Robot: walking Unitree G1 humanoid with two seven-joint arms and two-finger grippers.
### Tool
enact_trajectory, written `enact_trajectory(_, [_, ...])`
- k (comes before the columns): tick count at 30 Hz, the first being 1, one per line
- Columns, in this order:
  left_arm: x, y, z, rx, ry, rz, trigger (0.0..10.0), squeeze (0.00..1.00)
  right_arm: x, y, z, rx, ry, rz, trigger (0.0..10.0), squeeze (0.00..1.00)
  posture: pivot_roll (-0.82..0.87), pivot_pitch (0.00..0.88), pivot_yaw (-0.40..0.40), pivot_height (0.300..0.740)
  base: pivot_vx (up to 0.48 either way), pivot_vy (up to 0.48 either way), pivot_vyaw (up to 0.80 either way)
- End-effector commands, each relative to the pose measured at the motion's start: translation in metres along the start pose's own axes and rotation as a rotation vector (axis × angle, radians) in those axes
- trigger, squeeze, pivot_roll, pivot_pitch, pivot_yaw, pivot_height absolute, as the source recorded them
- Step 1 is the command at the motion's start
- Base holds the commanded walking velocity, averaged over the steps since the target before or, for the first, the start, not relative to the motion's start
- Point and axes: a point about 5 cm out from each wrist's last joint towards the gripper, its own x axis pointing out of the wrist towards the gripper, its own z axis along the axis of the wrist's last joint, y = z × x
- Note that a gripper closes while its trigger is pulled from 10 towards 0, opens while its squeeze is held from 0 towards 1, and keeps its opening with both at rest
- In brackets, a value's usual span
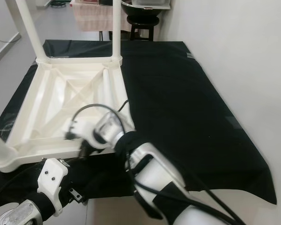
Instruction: Building children table
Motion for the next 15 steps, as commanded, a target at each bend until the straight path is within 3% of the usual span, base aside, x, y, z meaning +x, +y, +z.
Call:
enact_trajectory(1, [-0.001,0.000,-0.003,-0.008,0.012,-0.003,10.0,0.00,-0.001,0.003,0.007,0.062,-0.114,0.059,0.0,0.00,0.07,0.088,-0.046,0.740,0.000,0.000,0.00])
enact_trajectory(5, [0.000,0.000,-0.003,0.001,0.013,-0.002,10.0,0.00,0.007,-0.004,0.009,0.146,-0.119,-0.124,0.0,0.00,0.08,0.088,-0.047,0.740,0.000,0.000,0.00])
enact_trajectory(12, [0.000,0.001,-0.003,0.002,0.013,0.001,10.0,0.00,0.005,-0.008,0.004,0.130,-0.095,-0.157,0.0,0.00,0.07,0.090,-0.045,0.740,0.000,0.000,0.00])
enact_trajectory(13, [0.000,0.001,-0.003,0.001,0.012,0.000,10.0,0.00,0.004,-0.011,-0.001,0.118,-0.074,-0.184,0.9,0.00,0.07,0.091,-0.044,0.740,0.000,0.000,0.00])
enact_trajectory(14, [0.000,0.001,-0.003,-0.001,0.012,-0.001,10.0,0.00,0.002,-0.016,-0.009,0.092,-0.045,-0.252,10.0,0.00,0.07,0.092,-0.042,0.740,0.000,0.000,0.00])
enact_trajectory(15, [0.000,0.001,-0.003,-0.001,0.012,-0.001,10.0,0.00,0.002,-0.016,-0.009,0.092,-0.045,-0.252,10.0,0.00,0.07,0.092,-0.042,0.740,0.000,0.000,0.00])
